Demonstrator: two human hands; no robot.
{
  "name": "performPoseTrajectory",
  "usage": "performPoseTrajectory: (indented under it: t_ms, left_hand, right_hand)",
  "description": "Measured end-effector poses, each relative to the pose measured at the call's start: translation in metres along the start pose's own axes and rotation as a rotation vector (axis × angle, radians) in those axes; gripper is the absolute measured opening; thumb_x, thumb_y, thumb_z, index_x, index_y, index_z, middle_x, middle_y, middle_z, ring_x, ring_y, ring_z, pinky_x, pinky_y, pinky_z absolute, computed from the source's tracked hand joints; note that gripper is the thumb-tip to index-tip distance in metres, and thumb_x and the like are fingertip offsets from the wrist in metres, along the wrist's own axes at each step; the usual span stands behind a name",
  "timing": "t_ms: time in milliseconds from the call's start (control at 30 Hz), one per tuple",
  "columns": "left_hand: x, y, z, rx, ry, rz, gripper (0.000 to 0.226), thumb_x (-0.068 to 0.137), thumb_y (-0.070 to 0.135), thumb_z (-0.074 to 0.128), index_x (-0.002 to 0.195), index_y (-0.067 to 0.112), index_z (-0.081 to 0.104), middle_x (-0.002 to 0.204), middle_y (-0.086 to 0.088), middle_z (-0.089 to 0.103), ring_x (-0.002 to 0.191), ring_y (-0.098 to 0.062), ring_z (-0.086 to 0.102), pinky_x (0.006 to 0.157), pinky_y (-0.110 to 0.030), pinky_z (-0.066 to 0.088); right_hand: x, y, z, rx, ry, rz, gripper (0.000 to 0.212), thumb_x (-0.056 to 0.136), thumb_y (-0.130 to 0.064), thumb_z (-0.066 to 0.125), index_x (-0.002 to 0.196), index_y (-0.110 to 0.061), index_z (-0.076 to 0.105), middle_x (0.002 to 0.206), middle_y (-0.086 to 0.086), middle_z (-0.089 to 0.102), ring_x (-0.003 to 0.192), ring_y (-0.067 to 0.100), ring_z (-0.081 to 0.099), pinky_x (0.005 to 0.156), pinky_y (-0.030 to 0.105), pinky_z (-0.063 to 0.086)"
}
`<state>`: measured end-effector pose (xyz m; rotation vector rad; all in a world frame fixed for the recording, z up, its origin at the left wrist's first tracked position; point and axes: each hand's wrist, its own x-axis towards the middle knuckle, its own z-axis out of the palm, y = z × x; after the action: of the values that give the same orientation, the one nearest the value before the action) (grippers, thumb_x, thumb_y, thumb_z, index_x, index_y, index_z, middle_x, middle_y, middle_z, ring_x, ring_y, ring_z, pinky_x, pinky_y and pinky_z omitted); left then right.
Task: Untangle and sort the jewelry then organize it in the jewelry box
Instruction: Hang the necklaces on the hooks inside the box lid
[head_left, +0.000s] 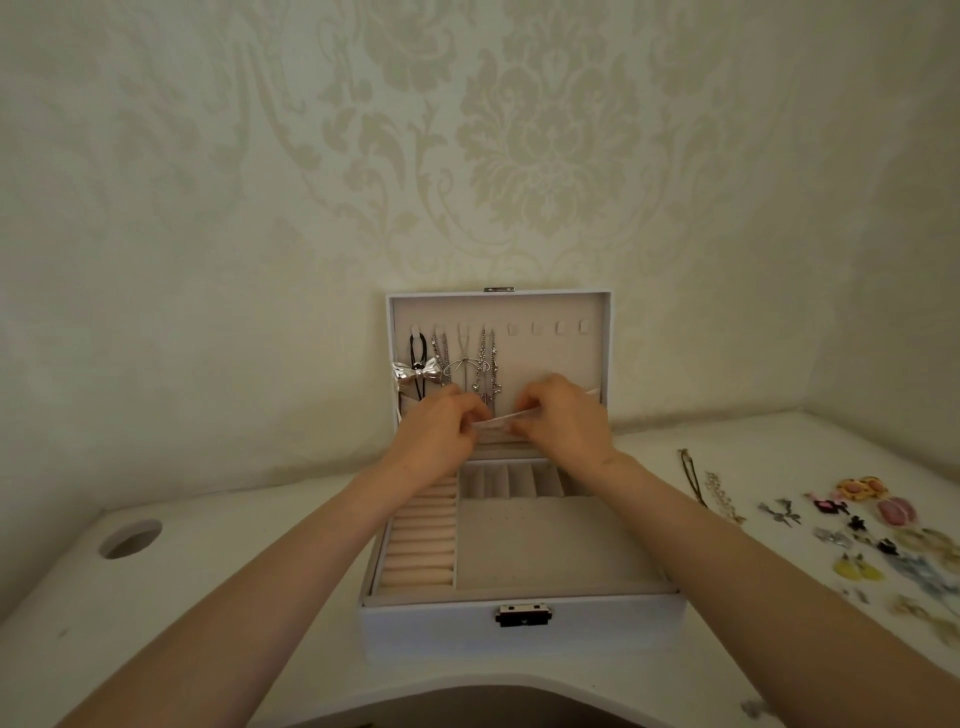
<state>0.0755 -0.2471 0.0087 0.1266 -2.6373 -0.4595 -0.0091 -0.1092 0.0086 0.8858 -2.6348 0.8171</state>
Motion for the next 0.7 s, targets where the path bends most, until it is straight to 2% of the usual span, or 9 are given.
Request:
performPoseTrajectory:
  t_ms: [100,233,333,367,433,500,600,700]
  left_hand:
    - [0.002,-0.001,0.000,-0.007,0.010,-0.005,0.031,0.083,0.002,0.051,0.106,0.013,0.068,0.100,-0.008,0.058,0.099,-0.023,0.057,0.083,-0.030,0.042]
    - [0.004,-0.003,0.001,0.023,-0.010,0.008,0.030,0.086,0.005,0.051,0.110,0.015,0.067,0.101,-0.005,0.055,0.099,-0.022,0.056,0.078,-0.024,0.037]
    - [0.003,-0.005,0.003,0.025,-0.008,0.017,0.030,0.086,0.004,0.052,0.109,0.015,0.067,0.098,-0.003,0.053,0.095,-0.022,0.056,0.075,-0.024,0.036]
    - [0.003,-0.005,0.003,0.009,0.005,0.015,0.031,0.085,0.003,0.051,0.108,0.015,0.067,0.096,-0.002,0.051,0.093,-0.022,0.056,0.074,-0.024,0.036]
    - [0.004,-0.006,0.004,-0.052,0.064,0.014,0.032,0.081,-0.001,0.051,0.106,0.012,0.067,0.096,-0.002,0.051,0.091,-0.022,0.055,0.075,-0.026,0.038]
    - [0.004,-0.005,0.005,-0.120,0.157,0.026,0.031,0.080,-0.003,0.052,0.104,0.010,0.067,0.100,-0.005,0.054,0.087,-0.018,0.054,0.079,-0.028,0.041]
    - [0.004,-0.002,0.005,-0.171,0.240,0.033,0.025,0.082,-0.003,0.053,0.097,0.010,0.067,0.098,-0.001,0.053,0.077,-0.011,0.050,0.077,-0.027,0.043]
    - [0.006,0.004,0.010,-0.184,0.208,0.037,0.023,0.082,-0.002,0.053,0.092,0.012,0.067,0.097,0.000,0.055,0.076,-0.011,0.051,0.078,-0.030,0.044]
  right_hand:
    - [0.002,0.003,0.000,0.087,0.028,-0.020,0.010,0.082,-0.023,0.068,0.091,-0.021,0.073,0.102,0.000,0.065,0.100,0.018,0.057,0.075,0.026,0.039]
    - [0.011,0.001,-0.004,0.305,0.117,-0.037,0.007,0.078,-0.009,0.074,0.083,-0.012,0.076,0.079,-0.001,0.064,0.081,0.015,0.058,0.076,0.026,0.044]
    - [0.021,-0.005,-0.005,0.454,0.162,-0.035,0.015,0.075,0.006,0.070,0.086,-0.004,0.075,0.081,0.008,0.067,0.070,0.013,0.058,0.076,0.027,0.051]
    - [0.022,-0.006,-0.004,0.482,0.144,-0.037,0.022,0.074,0.011,0.067,0.089,-0.002,0.074,0.082,0.011,0.068,0.066,0.011,0.057,0.076,0.024,0.052]
    - [0.021,-0.006,-0.002,0.453,0.140,-0.065,0.029,0.073,0.016,0.061,0.091,-0.003,0.073,0.084,0.015,0.070,0.063,0.005,0.054,0.069,0.008,0.046]
    - [0.016,-0.003,-0.002,0.415,0.205,-0.099,0.028,0.076,0.014,0.056,0.088,-0.005,0.073,0.086,0.011,0.071,0.069,0.008,0.056,0.066,0.002,0.040]
    - [0.008,0.009,-0.005,0.395,0.281,-0.108,0.026,0.078,0.008,0.056,0.084,-0.010,0.074,0.087,0.004,0.071,0.076,0.010,0.057,0.071,0.015,0.043]
    - [-0.001,0.023,-0.010,0.392,0.292,-0.067,0.026,0.079,0.005,0.056,0.083,-0.013,0.073,0.084,-0.001,0.069,0.078,0.012,0.058,0.077,0.025,0.046]
